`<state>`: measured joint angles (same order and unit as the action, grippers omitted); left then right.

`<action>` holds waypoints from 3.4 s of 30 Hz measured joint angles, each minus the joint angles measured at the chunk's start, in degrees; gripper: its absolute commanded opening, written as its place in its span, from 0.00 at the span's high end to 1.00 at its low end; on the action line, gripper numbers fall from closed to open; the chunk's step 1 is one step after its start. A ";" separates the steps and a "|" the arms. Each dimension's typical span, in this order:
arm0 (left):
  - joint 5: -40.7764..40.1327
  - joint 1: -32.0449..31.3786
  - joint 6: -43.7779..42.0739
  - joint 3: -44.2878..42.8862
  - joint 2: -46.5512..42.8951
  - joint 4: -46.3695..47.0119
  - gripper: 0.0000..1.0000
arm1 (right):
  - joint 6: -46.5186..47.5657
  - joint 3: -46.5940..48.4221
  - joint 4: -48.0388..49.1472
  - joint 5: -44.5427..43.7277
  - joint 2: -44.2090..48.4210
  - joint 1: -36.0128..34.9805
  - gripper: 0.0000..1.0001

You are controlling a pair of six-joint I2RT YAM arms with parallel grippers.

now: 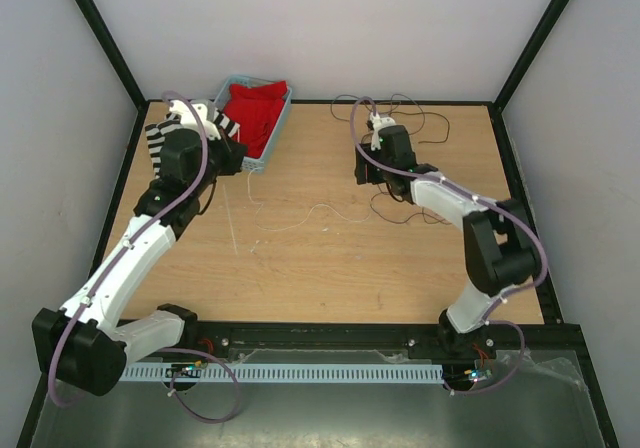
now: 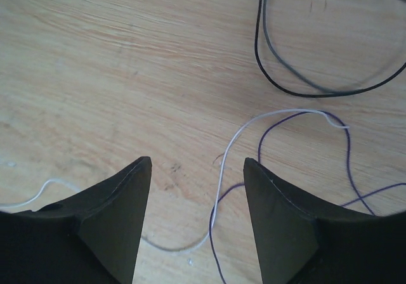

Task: Zip-tie the wires
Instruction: Straighten the cable at the center of the board.

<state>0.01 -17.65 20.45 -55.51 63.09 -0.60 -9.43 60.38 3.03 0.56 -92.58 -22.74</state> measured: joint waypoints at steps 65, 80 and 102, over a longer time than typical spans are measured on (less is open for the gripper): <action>0.68 13.55 14.88 28.76 -11.85 1.22 1.00 | 3.87 -10.23 -4.42 -23.23 13.92 43.50 1.00; -6.49 13.55 17.42 37.24 -8.20 4.46 0.54 | -0.46 -17.92 -0.74 -20.06 8.22 45.66 0.50; 0.26 8.31 11.85 19.21 -6.12 7.69 0.21 | -4.81 -13.62 -1.14 3.50 16.74 38.49 0.29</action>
<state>0.27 -9.34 32.29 -36.29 56.97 7.09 -14.24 46.76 1.89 4.05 -75.83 15.75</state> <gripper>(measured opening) 0.786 0.711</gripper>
